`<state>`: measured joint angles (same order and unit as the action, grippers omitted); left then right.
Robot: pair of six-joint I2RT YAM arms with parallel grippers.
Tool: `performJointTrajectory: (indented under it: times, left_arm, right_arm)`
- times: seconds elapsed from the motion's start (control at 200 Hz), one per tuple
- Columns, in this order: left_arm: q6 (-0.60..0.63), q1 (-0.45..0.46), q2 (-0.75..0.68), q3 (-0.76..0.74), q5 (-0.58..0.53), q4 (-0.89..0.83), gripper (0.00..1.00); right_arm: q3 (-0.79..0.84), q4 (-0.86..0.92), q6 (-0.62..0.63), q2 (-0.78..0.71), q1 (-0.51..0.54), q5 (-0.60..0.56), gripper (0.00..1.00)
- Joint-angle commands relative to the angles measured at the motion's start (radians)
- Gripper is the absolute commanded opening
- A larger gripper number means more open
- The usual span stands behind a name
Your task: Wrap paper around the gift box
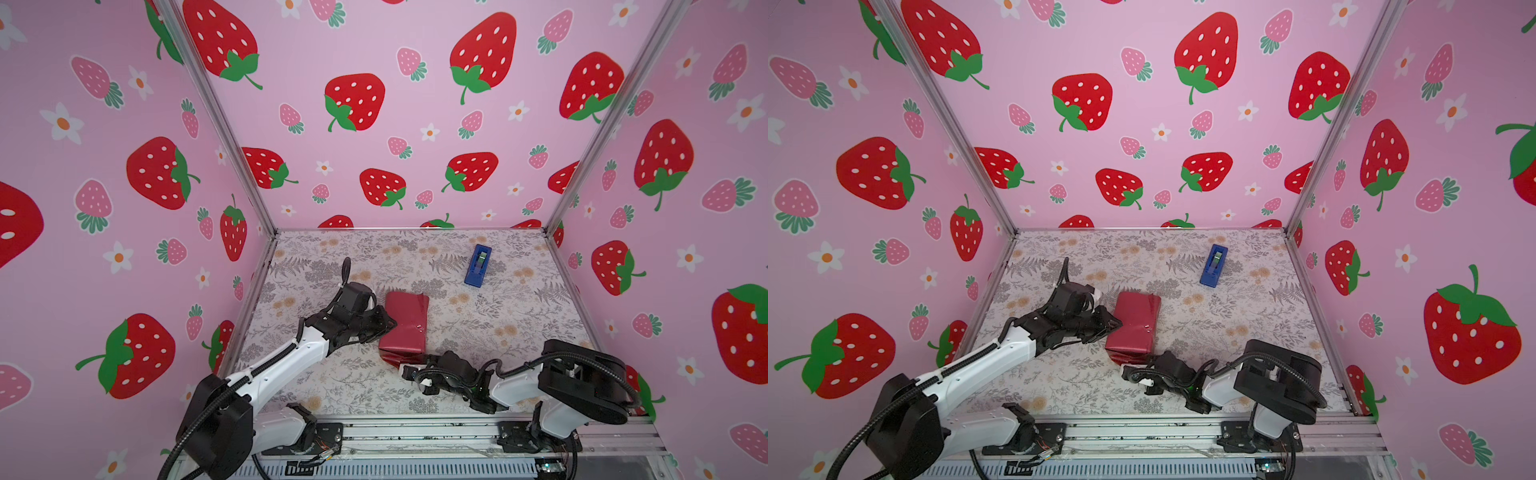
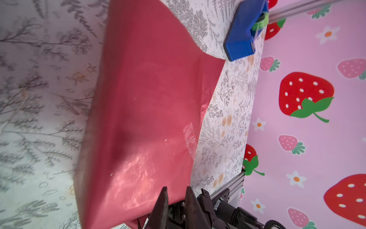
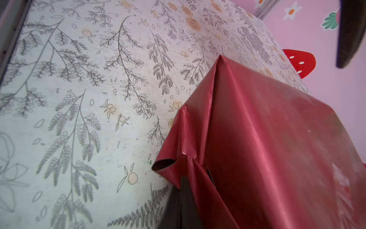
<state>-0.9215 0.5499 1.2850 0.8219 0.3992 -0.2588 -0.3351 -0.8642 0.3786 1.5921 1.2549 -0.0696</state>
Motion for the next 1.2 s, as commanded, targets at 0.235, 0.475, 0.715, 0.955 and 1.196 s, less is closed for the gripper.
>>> performJointTrajectory:
  times: [0.235, 0.475, 0.715, 0.955, 1.196]
  left_arm:
    - [0.141, 0.002, 0.223, 0.117, 0.218, -0.032, 0.07]
    - [0.148, 0.0, 0.268, 0.097, 0.187, -0.064, 0.07]
    - [0.151, 0.001, 0.312, 0.083, 0.172, -0.091, 0.07]
    - [0.169, -0.001, 0.32, 0.077, 0.15, -0.121, 0.07]
    - [0.186, 0.005, 0.323, 0.077, 0.132, -0.139, 0.07]
  right_arm:
    - [0.041, 0.03, -0.028, -0.096, 0.009, -0.028, 0.0]
    - [0.025, 0.014, -0.011, -0.091, 0.01, -0.074, 0.0]
    - [0.02, -0.011, -0.019, -0.088, -0.002, -0.082, 0.0]
    - [0.024, -0.036, -0.047, -0.111, -0.036, -0.079, 0.0]
    - [0.005, 0.009, -0.069, -0.114, -0.066, -0.061, 0.0]
